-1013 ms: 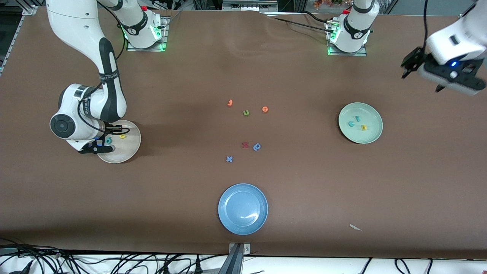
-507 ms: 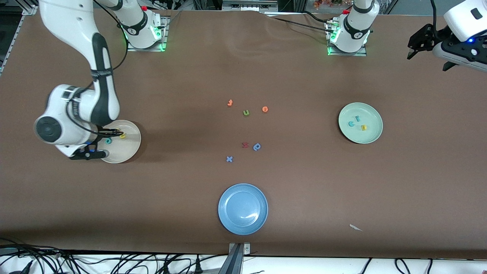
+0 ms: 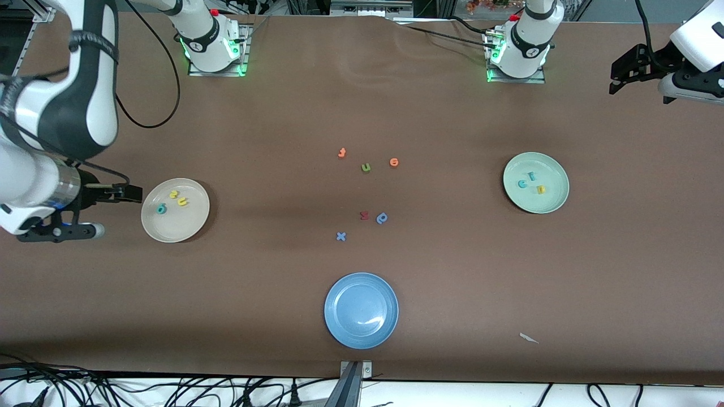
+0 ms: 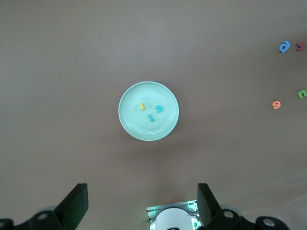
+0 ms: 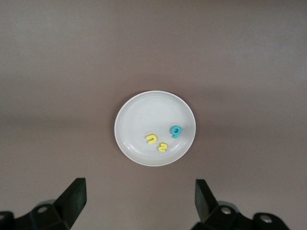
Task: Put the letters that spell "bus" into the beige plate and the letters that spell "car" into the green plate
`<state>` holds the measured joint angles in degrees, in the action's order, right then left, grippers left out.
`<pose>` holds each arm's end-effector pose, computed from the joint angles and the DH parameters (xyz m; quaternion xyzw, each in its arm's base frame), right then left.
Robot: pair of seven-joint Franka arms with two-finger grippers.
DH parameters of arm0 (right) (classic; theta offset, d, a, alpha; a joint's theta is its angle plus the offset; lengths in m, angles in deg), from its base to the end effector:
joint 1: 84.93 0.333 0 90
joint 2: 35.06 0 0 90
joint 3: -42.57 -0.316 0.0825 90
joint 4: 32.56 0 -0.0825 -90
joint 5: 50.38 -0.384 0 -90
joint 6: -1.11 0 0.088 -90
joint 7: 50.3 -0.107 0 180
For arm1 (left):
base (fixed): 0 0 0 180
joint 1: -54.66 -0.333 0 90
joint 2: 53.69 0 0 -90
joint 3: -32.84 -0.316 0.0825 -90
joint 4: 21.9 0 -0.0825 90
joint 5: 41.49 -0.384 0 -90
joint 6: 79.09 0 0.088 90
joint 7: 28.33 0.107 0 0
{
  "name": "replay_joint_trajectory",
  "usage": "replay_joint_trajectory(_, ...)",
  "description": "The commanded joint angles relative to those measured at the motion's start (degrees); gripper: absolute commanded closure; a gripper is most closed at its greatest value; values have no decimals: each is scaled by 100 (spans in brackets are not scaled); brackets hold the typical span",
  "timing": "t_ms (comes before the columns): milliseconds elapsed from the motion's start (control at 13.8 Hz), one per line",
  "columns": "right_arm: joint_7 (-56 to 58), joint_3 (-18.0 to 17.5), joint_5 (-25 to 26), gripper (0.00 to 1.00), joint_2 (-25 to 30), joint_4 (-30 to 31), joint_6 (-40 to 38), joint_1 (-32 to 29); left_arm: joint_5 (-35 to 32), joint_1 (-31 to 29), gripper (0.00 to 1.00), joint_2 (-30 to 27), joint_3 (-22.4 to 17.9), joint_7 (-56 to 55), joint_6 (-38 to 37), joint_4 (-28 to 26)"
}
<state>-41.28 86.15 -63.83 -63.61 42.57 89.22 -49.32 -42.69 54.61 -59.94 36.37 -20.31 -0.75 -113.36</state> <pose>0.6596 0.0360 0.4996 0.9959 0.0241 -0.0773 0.0414 0.4971 -0.0296 0.6536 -0.9933 0.0981 0.0605 0.0113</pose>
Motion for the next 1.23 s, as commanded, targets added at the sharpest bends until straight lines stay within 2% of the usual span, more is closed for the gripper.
replay_joint_trajectory(0, -487, 19, -210, 0, -89, -350, -434, 7, 58, -31, 0, 97, 7, -55, -118, 208)
replay_joint_trajectory(869, -585, -34, -211, 0, -88, -359, -452, -89, 49, -5, 0, 106, 51, -64, -118, 208)
replay_joint_trajectory(941, -707, -208, -219, 0, -97, -420, -452, -272, 49, 4, 0, 106, 51, -64, -118, 208)
replay_joint_trajectory(1086, -927, -1250, -97, 0, -71, -665, -557, -1069, 49, 4, 0, 106, 51, -73, -118, 208)
replay_joint_trajectory(1158, -972, -1630, 17, 0, -71, -788, -636, -1430, 49, 4, 0, 106, 51, -73, -118, 208)
